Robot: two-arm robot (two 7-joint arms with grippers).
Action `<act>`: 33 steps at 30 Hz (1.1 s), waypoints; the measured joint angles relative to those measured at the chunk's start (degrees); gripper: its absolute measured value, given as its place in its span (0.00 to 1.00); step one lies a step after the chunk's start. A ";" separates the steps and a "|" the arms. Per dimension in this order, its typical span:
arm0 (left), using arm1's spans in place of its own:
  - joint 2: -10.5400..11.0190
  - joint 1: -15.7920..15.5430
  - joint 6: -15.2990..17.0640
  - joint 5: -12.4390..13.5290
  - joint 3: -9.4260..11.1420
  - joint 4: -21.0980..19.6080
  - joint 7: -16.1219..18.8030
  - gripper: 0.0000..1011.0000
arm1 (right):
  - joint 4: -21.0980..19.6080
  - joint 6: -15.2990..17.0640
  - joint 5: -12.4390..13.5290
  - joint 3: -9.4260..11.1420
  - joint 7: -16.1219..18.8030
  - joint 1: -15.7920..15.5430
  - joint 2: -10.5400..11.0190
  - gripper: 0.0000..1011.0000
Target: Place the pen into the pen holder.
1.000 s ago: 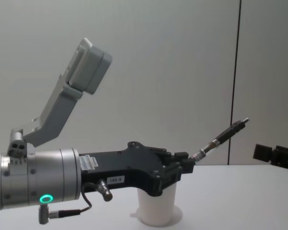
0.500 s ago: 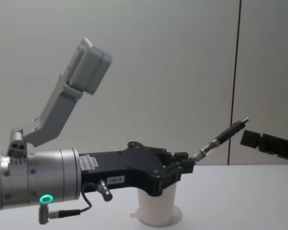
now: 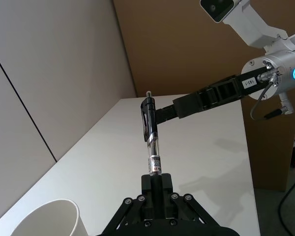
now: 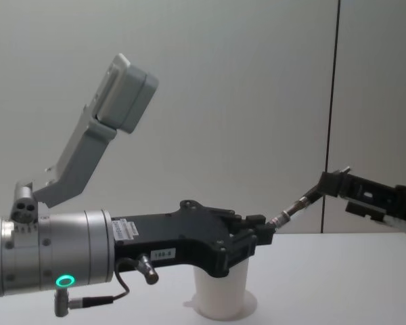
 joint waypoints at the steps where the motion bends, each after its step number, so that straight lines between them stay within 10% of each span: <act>1: 0.00 0.00 0.00 0.00 0.00 0.00 0.00 0.13 | -0.17 0.40 0.35 -0.21 -0.62 0.03 -0.17 0.99; 22: 0.00 0.00 0.00 0.00 0.00 0.00 0.00 0.13 | -1.41 2.94 3.88 -1.93 -7.05 0.19 -1.43 0.99; 33: 0.00 0.00 0.00 0.00 0.00 0.00 0.00 0.13 | -1.46 2.96 5.95 -2.31 -8.29 0.26 -1.50 0.74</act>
